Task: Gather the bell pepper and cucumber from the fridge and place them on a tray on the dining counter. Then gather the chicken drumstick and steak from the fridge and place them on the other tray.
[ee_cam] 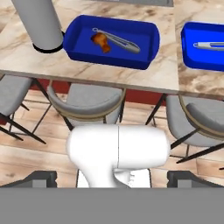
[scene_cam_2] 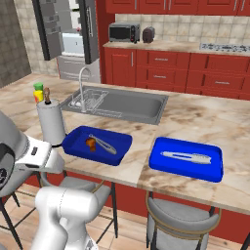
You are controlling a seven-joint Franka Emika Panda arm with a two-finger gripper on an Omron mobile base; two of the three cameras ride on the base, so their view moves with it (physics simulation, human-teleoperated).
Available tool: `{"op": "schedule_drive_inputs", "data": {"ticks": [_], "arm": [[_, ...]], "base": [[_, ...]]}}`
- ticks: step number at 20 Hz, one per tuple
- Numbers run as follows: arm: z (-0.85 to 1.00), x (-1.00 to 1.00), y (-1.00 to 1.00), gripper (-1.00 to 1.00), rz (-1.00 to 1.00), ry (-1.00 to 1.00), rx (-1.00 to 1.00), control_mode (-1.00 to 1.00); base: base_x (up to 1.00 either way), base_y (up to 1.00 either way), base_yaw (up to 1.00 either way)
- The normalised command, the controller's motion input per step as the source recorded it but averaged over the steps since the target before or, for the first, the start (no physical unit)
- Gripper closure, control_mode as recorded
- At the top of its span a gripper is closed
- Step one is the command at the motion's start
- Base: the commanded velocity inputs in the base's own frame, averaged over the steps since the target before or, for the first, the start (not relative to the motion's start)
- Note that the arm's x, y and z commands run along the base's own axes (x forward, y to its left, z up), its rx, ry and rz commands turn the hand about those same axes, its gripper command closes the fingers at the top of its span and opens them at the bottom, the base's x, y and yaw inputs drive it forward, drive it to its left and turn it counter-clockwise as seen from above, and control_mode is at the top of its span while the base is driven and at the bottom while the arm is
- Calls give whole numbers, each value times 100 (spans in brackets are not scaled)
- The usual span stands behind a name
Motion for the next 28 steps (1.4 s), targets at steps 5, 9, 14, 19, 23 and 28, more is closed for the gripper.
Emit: {"op": "schedule_drive_inputs", "data": {"ticks": [5,9,14,19,23,28], "arm": [[7,-31,0,-100,-3,-3,0,-100],[0,0,0,-100,0,0,0,-100],[0,0,0,-100,0,0,0,100],[0,0,0,-100,0,0,0,100],[0,0,0,-100,0,0,0,100],[0,0,0,-100,0,0,0,100]], "base": [[0,0,0],[0,0,0],[-10,11,-1],[-50,69,-6],[-40,99,-9],[-20,100,-12]]}}
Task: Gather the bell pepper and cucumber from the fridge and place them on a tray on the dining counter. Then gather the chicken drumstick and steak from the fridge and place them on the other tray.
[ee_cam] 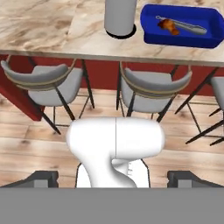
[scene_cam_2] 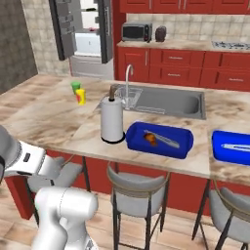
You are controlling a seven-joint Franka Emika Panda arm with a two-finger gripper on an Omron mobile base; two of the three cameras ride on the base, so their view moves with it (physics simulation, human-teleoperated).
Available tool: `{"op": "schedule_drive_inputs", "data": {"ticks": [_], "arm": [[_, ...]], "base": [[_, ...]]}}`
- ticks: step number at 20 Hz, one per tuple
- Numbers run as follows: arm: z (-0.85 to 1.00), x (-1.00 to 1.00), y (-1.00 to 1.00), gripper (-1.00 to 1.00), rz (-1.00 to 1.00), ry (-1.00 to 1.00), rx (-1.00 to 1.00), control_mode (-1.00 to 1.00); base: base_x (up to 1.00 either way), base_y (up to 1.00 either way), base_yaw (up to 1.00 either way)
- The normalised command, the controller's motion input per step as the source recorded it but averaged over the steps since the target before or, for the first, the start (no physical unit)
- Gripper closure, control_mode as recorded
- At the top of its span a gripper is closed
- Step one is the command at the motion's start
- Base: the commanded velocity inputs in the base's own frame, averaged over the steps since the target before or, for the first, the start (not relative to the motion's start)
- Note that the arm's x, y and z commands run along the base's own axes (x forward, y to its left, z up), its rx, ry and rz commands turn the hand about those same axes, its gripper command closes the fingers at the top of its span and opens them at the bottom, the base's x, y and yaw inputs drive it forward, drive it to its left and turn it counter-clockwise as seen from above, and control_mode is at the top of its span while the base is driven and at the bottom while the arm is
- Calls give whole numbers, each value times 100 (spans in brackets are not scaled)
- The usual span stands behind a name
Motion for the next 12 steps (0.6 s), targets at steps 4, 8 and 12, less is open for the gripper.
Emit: {"op": "schedule_drive_inputs", "data": {"ticks": [4,8,12], "arm": [[0,0,0,-100,0,0,0,100],[0,0,0,-100,0,0,0,100],[0,0,0,-100,0,0,0,100]], "base": [[-3,100,-14],[0,100,-14],[0,100,-13]]}}
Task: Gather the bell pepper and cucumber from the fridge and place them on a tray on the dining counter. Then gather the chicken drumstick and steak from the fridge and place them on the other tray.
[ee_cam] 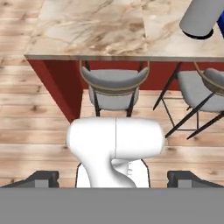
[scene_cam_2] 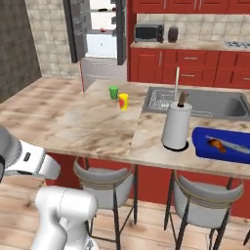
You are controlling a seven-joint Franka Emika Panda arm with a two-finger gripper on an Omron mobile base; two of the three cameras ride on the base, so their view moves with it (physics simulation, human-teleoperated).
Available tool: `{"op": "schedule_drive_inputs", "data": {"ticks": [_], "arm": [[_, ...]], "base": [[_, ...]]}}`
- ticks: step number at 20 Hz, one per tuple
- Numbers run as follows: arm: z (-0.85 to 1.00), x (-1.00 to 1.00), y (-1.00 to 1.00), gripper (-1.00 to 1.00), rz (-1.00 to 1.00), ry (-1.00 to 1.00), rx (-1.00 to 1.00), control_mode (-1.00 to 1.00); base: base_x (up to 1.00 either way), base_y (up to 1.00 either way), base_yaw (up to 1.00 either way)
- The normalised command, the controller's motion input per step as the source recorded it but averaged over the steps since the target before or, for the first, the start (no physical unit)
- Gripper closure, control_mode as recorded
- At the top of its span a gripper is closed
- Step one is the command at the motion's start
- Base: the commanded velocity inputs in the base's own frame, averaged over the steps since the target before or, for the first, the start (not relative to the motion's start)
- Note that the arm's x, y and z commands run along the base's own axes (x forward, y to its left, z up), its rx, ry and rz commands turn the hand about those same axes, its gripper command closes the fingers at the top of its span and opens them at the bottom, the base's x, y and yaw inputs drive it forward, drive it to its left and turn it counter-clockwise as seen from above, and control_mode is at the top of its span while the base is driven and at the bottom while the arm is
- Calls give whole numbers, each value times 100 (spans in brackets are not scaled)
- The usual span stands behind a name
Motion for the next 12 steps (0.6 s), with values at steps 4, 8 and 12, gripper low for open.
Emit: {"op": "schedule_drive_inputs", "data": {"ticks": [4,8,12], "arm": [[0,0,0,-100,0,0,0,100],[0,0,0,-100,0,0,0,100],[0,0,0,-100,0,0,0,100]], "base": [[0,100,-12],[1,100,-12],[26,100,-11]]}}
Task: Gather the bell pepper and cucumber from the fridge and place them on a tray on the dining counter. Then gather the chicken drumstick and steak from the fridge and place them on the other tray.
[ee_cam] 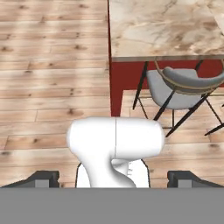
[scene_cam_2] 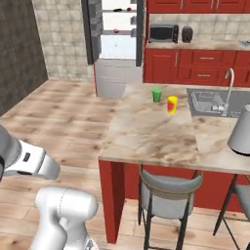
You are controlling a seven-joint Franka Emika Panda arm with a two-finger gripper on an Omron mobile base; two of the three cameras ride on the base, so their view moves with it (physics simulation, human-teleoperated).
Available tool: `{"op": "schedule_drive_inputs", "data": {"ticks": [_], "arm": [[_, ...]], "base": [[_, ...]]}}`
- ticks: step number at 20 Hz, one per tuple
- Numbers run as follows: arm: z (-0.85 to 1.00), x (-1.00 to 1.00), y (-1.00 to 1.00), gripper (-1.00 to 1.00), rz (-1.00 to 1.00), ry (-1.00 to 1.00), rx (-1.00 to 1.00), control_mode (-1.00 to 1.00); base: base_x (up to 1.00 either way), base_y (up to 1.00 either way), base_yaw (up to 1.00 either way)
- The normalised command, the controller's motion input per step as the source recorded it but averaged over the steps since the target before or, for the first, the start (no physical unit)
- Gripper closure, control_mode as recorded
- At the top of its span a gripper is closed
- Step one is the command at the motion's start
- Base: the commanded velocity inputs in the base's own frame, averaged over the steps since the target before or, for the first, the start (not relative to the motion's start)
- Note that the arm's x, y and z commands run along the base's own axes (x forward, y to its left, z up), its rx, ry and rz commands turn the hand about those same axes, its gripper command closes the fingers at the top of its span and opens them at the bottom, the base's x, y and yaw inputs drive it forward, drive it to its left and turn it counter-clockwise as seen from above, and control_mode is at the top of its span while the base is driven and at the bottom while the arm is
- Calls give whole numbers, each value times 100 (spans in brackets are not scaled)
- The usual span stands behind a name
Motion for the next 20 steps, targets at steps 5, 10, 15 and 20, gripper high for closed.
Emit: {"op": "schedule_drive_inputs", "data": {"ticks": [5,10,15,20], "arm": [[0,0,0,-100,0,0,0,100],[0,0,0,-100,0,0,0,100],[0,0,0,-100,0,0,0,100],[0,0,0,-100,0,0,0,100]], "base": [[58,100,-8],[90,95,-2],[100,61,0],[100,36,1]]}}
